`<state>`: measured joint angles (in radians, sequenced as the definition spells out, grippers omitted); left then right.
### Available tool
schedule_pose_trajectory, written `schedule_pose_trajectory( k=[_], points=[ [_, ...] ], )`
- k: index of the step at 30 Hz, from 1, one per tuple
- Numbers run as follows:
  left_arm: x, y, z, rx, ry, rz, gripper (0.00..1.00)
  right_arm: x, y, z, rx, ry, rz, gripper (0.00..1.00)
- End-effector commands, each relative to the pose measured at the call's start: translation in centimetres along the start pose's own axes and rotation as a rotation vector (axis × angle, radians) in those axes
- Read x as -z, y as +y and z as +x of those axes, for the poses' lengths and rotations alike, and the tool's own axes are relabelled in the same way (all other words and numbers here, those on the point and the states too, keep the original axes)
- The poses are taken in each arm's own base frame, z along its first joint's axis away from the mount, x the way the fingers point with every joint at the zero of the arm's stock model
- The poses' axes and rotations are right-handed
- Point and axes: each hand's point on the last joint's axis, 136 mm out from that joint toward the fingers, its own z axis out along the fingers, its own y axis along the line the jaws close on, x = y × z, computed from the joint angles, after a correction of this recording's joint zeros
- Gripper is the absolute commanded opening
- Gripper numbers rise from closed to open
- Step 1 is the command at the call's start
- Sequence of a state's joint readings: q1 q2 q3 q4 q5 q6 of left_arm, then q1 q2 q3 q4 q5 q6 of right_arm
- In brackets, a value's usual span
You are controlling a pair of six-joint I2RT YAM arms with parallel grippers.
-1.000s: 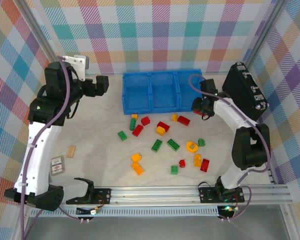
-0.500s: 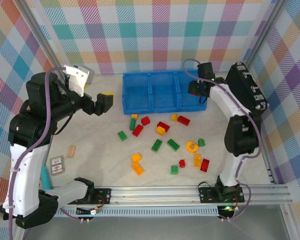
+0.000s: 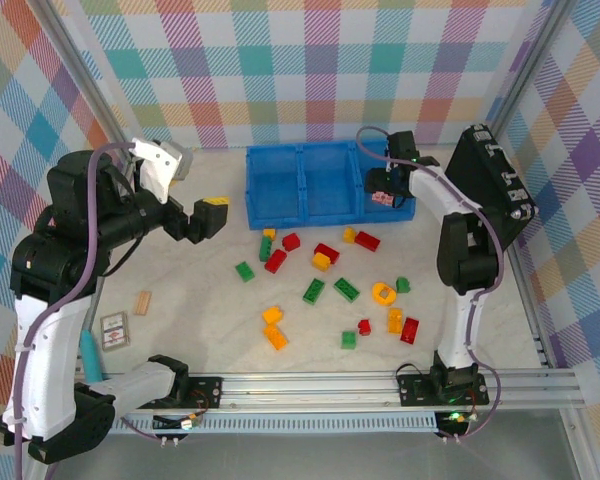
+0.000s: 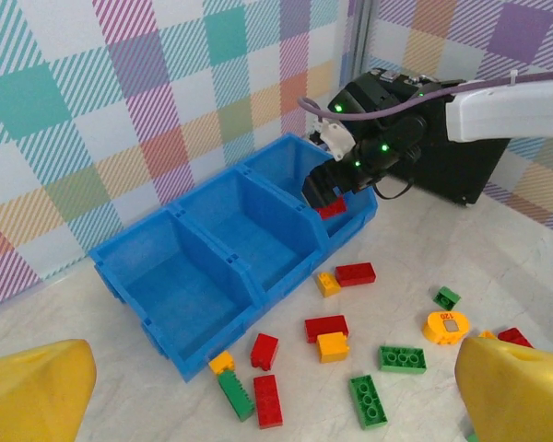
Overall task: Sort the legos into containers by color
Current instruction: Place the lego in the container, then pick up the lego from the center of the table.
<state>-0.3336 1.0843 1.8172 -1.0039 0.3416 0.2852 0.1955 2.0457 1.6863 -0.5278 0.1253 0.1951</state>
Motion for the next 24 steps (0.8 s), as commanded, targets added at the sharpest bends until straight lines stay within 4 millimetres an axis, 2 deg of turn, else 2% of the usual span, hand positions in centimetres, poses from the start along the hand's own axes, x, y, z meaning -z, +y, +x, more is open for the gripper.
schedule_pose_trajectory(
  k=[1,6,11,14,17,20,24],
  points=[
    [0.7,-0.9,-0.4,-0.033,-0.017,0.030,1.00,3.5,1.3,-1.9,0.078,-0.074,-0.081,0.89],
    [1.1,-1.1,-0.8,-0.035,-0.034,0.029,1.00,4.9,1.3,-1.5,0.110,-0.083,-0.084,0.91],
    [1.2,-1.2,-0.6,-0.048,-0.041,0.033,1.00,8.1,4.6,-0.8,0.259,-0.157,-0.259,0.91],
    [1.3,-1.7,-0.7,-0.067,-0.056,0.055,1.00,9.5,6.0,1.4,0.441,-0.171,-0.352,0.91],
    [1.6,-2.2,-0.7,-0.085,-0.069,0.073,1.00,11.1,7.6,5.7,0.669,-0.164,-0.504,0.91],
    [1.9,-2.3,-0.4,-0.096,-0.074,0.073,1.00,11.8,7.6,9.2,0.842,-0.146,-0.562,0.91],
    [2.4,-2.6,-0.4,-0.103,-0.084,0.076,1.00,11.3,6.7,10.8,0.919,-0.099,-0.541,0.91]
  ],
)
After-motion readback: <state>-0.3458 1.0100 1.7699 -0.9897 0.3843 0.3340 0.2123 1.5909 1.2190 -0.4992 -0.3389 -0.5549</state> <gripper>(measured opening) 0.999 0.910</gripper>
